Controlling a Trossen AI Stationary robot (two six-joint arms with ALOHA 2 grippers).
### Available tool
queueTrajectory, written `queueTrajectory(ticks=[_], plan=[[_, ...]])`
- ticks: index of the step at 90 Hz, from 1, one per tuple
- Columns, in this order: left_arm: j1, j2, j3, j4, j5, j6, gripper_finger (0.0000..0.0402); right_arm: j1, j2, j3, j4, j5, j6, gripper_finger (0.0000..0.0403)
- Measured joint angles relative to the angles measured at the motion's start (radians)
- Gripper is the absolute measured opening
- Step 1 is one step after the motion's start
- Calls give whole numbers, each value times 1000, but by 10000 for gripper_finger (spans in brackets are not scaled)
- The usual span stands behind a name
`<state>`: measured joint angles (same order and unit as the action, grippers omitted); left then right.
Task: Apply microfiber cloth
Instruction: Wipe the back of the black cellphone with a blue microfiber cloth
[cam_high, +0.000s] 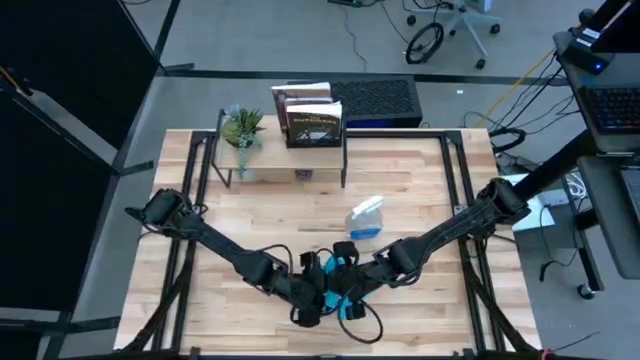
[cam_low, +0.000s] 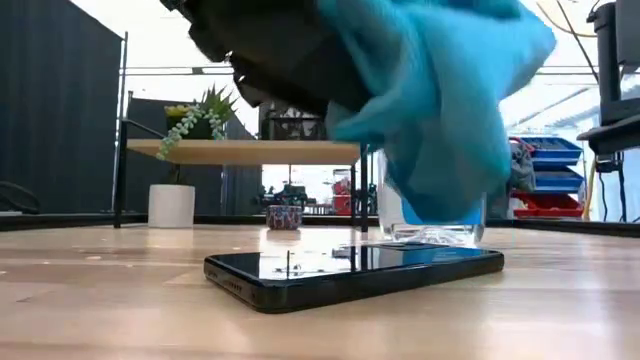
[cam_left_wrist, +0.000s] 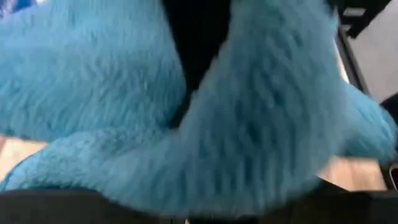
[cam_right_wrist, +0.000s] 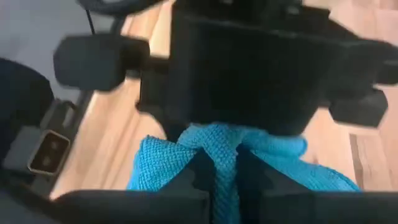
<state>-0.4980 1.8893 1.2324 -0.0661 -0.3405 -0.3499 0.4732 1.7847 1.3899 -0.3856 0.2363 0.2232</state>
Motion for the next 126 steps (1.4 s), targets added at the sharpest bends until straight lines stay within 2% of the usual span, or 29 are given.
queueTrajectory(ticks=[22,33,51,64,83,96,107,118,126], plan=[[-1,0,23,24,-47,53,125,1,-2,0,31,-7,9,16],[-6,-5,24,26,-86,70,125,-4,-2,1,16,-6,21,32],[-9,-5,24,31,-116,73,125,-12,-14,3,-36,-76,22,119],[-7,-6,28,38,-126,79,125,-9,-41,2,-158,-89,28,186],[-5,-9,30,59,-128,80,125,-11,-77,0,-307,-81,67,246],[-5,-9,30,87,-127,96,125,-9,-28,0,-320,-80,101,253],[-4,-9,30,84,-124,96,125,-7,33,0,-245,-83,86,246],[-5,-9,28,78,-120,97,125,0,72,-1,-146,-74,63,230],[-7,-9,28,59,-112,95,125,1,86,-1,-120,-70,43,204]])
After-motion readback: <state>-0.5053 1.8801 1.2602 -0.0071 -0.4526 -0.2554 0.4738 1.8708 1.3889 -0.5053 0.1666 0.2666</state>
